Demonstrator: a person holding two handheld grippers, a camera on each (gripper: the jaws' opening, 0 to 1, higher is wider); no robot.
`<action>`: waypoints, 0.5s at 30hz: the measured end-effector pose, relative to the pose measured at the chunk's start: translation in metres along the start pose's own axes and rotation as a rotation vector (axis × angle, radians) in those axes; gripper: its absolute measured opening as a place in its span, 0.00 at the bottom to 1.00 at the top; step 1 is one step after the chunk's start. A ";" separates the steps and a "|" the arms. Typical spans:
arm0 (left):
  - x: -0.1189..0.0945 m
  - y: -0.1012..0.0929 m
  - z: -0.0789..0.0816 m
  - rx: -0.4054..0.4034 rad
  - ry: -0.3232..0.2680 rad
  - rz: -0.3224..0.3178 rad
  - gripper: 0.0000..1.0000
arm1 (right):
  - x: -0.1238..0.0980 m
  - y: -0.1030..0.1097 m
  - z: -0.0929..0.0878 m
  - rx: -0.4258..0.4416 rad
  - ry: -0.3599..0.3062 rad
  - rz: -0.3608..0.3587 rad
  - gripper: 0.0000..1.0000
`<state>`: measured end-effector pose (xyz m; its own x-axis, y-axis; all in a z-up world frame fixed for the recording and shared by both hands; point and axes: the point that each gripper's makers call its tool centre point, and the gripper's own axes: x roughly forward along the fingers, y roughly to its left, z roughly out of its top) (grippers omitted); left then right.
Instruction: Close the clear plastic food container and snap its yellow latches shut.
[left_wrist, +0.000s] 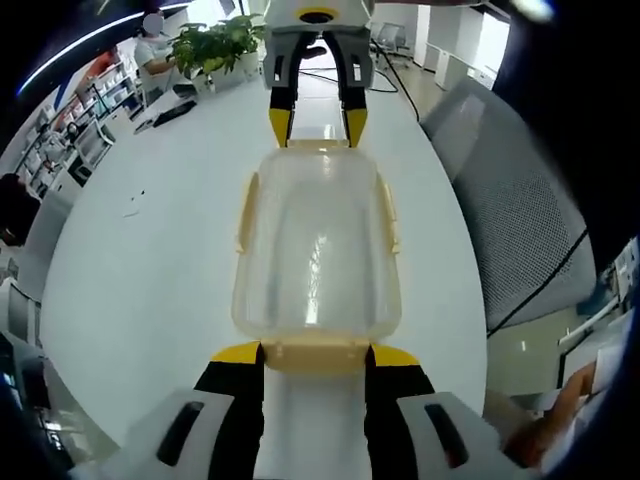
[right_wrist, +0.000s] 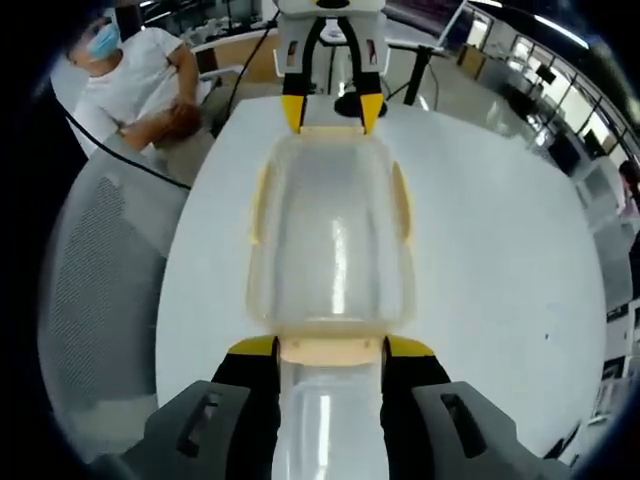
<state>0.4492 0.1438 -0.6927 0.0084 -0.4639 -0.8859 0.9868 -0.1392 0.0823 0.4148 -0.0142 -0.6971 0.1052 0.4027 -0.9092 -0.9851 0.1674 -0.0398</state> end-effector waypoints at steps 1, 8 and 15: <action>0.000 0.000 0.003 0.000 -0.002 0.000 0.32 | -0.003 0.000 -0.003 -0.001 0.001 -0.001 0.35; 0.007 0.003 0.026 0.005 -0.008 -0.002 0.32 | -0.015 -0.003 -0.020 0.000 0.014 -0.007 0.35; 0.014 0.006 0.049 0.009 -0.022 0.003 0.32 | -0.030 -0.004 -0.040 0.009 0.019 -0.012 0.35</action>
<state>0.4469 0.0937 -0.6818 0.0080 -0.4832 -0.8755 0.9853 -0.1455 0.0893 0.4103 -0.0631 -0.6868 0.1145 0.3832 -0.9165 -0.9825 0.1801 -0.0474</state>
